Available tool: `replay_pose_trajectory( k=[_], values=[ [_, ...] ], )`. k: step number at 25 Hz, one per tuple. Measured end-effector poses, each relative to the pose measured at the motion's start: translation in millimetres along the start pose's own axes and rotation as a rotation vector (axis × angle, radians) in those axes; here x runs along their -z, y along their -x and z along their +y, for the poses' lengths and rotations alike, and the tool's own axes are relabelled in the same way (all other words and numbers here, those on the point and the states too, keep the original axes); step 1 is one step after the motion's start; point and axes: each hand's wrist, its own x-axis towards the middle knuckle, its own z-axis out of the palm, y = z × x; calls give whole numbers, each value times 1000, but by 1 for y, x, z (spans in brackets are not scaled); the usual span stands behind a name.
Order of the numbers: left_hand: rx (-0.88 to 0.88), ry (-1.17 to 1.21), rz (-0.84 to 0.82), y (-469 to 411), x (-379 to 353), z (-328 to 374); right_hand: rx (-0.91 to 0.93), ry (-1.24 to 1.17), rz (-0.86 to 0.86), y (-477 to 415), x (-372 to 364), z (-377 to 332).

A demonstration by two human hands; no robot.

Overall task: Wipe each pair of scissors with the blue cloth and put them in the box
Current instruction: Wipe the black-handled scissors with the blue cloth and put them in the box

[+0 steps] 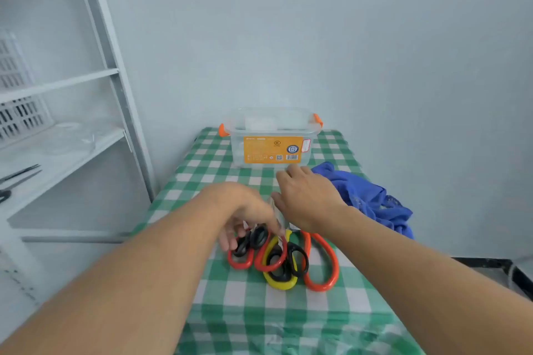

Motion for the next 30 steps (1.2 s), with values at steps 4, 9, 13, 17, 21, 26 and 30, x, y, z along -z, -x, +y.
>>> replay_pose_trajectory(
  k=[4,9,13,17,21,26,30],
  values=[
    [-30,-20,35,-6,-4,-3,-15,2,-33,3,-3,-6],
    [-87,15,149,2,-3,-7,-50,34,-82,13,4,-6],
    [-118,56,297,16,7,-11,-139,17,-98,13,24,-14],
    [-244,224,446,28,13,-10,-291,38,-205,20,38,-3],
    [-346,462,448,27,10,-11,-373,6,-467,35,63,25],
    [-404,601,390,20,3,-7,-243,23,-560,42,53,41],
    [-430,630,398,21,3,-1,-216,276,-586,37,35,59]
  ],
)
